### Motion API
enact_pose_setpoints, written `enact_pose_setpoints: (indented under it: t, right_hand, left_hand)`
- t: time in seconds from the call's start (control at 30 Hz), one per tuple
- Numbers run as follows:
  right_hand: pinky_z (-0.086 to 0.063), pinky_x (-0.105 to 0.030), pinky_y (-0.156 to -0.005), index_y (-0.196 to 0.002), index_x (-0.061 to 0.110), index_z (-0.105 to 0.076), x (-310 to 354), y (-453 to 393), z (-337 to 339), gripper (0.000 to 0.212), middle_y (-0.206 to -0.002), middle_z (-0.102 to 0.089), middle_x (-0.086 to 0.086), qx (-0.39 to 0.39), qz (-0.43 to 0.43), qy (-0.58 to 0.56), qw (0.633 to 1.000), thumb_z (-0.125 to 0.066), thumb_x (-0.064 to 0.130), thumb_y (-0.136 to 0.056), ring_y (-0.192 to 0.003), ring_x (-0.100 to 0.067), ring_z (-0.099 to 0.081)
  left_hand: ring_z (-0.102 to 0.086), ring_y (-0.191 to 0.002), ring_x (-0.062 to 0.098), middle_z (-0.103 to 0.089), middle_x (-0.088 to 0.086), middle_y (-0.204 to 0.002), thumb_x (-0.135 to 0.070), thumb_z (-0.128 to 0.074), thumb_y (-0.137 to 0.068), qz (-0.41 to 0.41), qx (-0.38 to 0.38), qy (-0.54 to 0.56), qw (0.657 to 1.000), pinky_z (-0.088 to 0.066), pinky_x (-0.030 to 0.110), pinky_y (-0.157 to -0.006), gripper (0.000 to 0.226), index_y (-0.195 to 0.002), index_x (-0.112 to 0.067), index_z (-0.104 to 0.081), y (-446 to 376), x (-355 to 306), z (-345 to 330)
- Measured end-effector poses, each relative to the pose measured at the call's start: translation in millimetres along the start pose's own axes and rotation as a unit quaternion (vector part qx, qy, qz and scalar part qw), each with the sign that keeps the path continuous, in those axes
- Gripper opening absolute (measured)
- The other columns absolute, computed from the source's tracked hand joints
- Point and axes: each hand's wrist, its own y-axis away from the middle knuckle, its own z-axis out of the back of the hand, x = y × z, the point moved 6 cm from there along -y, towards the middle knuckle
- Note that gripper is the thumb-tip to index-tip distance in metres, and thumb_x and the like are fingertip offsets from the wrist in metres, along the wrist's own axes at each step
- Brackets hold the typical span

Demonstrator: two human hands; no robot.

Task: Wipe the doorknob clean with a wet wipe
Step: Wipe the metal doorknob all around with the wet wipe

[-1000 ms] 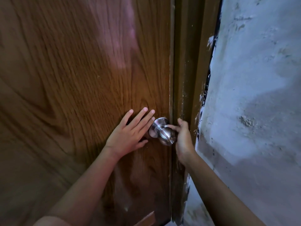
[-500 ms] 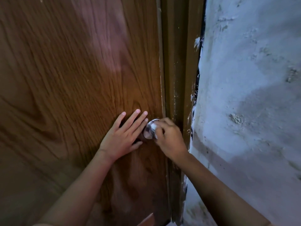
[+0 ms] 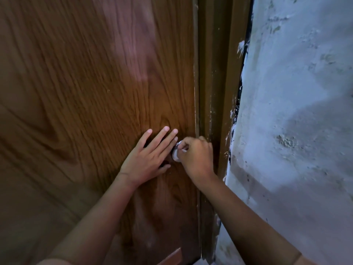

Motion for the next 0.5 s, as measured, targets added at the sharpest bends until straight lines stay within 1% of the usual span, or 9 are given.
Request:
enact_pose_setpoints:
  t: [0.03, 0.1, 0.17, 0.23, 0.3, 0.33, 0.4, 0.43, 0.5]
  right_hand:
    - [-0.039, -0.039, -0.089, -0.082, 0.015, -0.068, 3, 1, -3, 0.009, -0.087, -0.072, -0.005, 0.004, 0.021, 0.026, 0.999, -0.059, 0.013, -0.081, -0.094, -0.026, -0.055]
    - [-0.033, -0.038, -0.088, -0.082, 0.014, -0.066, 6, 0, -6, 0.009, -0.09, -0.071, -0.004, 0.013, 0.055, 0.063, 0.996, -0.057, 0.013, -0.082, -0.095, -0.025, -0.054]
    - [-0.037, -0.038, -0.088, -0.08, 0.013, -0.065, 5, -2, -3, 0.007, -0.088, -0.072, -0.007, 0.003, 0.061, 0.047, 0.997, -0.059, 0.01, -0.081, -0.09, -0.026, -0.058]
    - [-0.047, -0.037, -0.081, -0.075, 0.011, -0.065, -1, -4, 7, 0.009, -0.08, -0.071, -0.009, -0.036, 0.033, -0.004, 0.999, -0.061, 0.004, -0.078, -0.078, -0.026, -0.063]
    - [-0.048, -0.03, -0.071, -0.071, 0.01, -0.064, -13, -8, 17, 0.012, -0.076, -0.071, -0.009, -0.078, -0.019, -0.042, 0.996, -0.06, 0.0, -0.077, -0.071, -0.024, -0.063]
    - [-0.049, -0.029, -0.069, -0.071, 0.011, -0.064, -19, -9, 19, 0.013, -0.076, -0.07, -0.008, -0.086, -0.043, -0.054, 0.994, -0.061, 0.0, -0.078, -0.07, -0.022, -0.063]
    - [-0.052, -0.031, -0.07, -0.073, 0.012, -0.064, -24, -11, 20, 0.013, -0.077, -0.07, -0.007, -0.08, -0.067, -0.06, 0.993, -0.061, 0.002, -0.078, -0.07, -0.021, -0.063]
    - [-0.051, -0.031, -0.069, -0.074, 0.012, -0.065, -24, -12, 18, 0.012, -0.078, -0.071, -0.007, -0.072, -0.065, -0.056, 0.994, -0.061, 0.002, -0.078, -0.071, -0.021, -0.063]
    - [-0.046, -0.026, -0.065, -0.077, 0.012, -0.067, -18, -10, 14, 0.011, -0.08, -0.071, -0.008, -0.053, -0.036, -0.041, 0.997, -0.06, 0.003, -0.078, -0.07, -0.02, -0.061]
  left_hand:
    - [-0.029, -0.136, 0.02, -0.023, -0.001, -0.149, -0.063, -0.049, -0.077, -0.001, 0.001, -0.002, 1.0, -0.021, 0.042, -0.108, 0.08, -0.14, -0.015, -0.037, 0, 0, 0]
    - [-0.034, -0.135, 0.019, -0.025, -0.001, -0.148, -0.064, -0.05, -0.076, -0.001, 0.003, -0.005, 1.0, -0.021, 0.041, -0.107, 0.08, -0.138, -0.015, -0.039, -1, 0, 2]
    - [-0.036, -0.135, 0.018, -0.03, -0.002, -0.148, -0.065, -0.05, -0.075, -0.002, 0.004, -0.004, 1.0, -0.022, 0.041, -0.107, 0.08, -0.137, -0.016, -0.041, -1, 1, 3]
    - [-0.03, -0.136, 0.02, -0.027, -0.002, -0.148, -0.065, -0.048, -0.076, -0.002, 0.002, -0.011, 1.0, -0.021, 0.04, -0.107, 0.08, -0.138, -0.014, -0.039, -1, 1, 3]
    - [-0.028, -0.136, 0.018, -0.023, -0.001, -0.149, -0.066, -0.041, -0.08, 0.011, 0.001, -0.022, 1.0, -0.021, 0.04, -0.108, 0.083, -0.141, -0.011, -0.032, -2, 1, 3]
    - [-0.029, -0.136, 0.017, -0.023, 0.0, -0.149, -0.068, -0.037, -0.081, 0.023, 0.002, -0.024, 0.999, -0.022, 0.039, -0.108, 0.084, -0.142, -0.01, -0.029, -2, 1, 3]
    - [-0.029, -0.136, 0.016, -0.023, 0.001, -0.15, -0.068, -0.031, -0.083, 0.044, 0.007, -0.031, 0.999, -0.02, 0.039, -0.109, 0.085, -0.143, -0.008, -0.025, -4, 1, 0]
    - [-0.027, -0.137, 0.017, -0.023, 0.002, -0.15, -0.068, -0.029, -0.084, 0.049, 0.012, -0.039, 0.998, -0.019, 0.039, -0.11, 0.085, -0.144, -0.008, -0.024, -4, 1, -2]
    - [-0.021, -0.138, 0.018, -0.019, 0.003, -0.151, -0.066, -0.026, -0.086, 0.045, 0.022, -0.056, 0.997, -0.014, 0.043, -0.112, 0.084, -0.145, -0.006, -0.019, -4, -1, -6]
